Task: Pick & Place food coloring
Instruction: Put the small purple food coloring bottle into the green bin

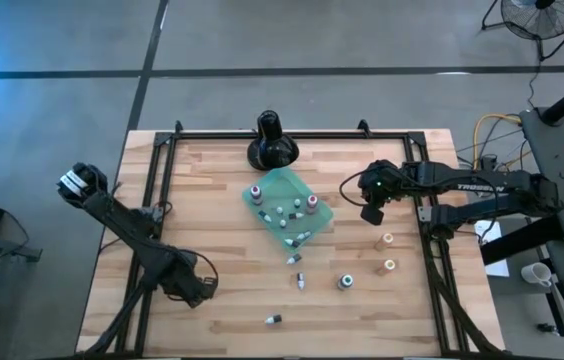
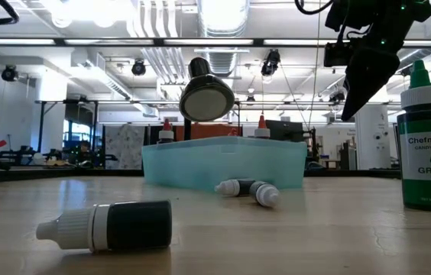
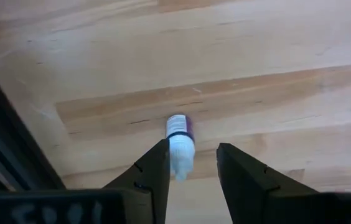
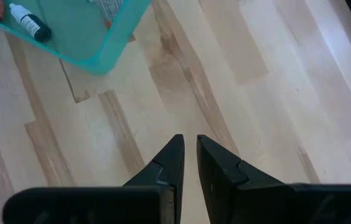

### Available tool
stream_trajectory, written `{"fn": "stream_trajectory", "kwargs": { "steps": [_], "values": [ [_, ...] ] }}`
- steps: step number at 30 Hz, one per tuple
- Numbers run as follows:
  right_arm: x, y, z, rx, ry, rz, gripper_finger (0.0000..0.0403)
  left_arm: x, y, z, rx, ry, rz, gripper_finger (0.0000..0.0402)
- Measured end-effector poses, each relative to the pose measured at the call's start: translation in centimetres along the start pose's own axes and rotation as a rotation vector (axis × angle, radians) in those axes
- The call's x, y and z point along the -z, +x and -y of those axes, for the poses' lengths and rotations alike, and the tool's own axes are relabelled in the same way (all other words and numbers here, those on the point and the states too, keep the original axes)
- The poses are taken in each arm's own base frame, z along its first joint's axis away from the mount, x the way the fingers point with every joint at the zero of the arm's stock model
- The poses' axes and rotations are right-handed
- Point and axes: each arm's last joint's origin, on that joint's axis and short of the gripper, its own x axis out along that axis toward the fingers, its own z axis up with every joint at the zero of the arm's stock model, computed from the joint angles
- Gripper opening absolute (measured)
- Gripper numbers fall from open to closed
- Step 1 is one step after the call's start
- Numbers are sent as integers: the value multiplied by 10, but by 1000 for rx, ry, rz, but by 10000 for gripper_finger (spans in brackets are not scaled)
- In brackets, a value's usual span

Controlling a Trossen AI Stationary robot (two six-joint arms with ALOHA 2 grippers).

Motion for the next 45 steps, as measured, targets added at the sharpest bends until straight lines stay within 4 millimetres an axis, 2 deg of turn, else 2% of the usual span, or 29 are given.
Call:
{"fn": "stream_trajectory", "kwargs": {
  "steps": [15, 37, 45],
  "values": [
    [0, 0, 0, 0, 20, 1, 38, 5, 4, -5, -22, 135, -39, 106],
    [-1, 0, 0, -1, 28, 10, 38, 7, 11, -3, -38, 181, -42, 105],
    [-1, 0, 0, -1, 28, 11, 38, 7, 11, -3, -39, 186, -44, 68]
  ]
}}
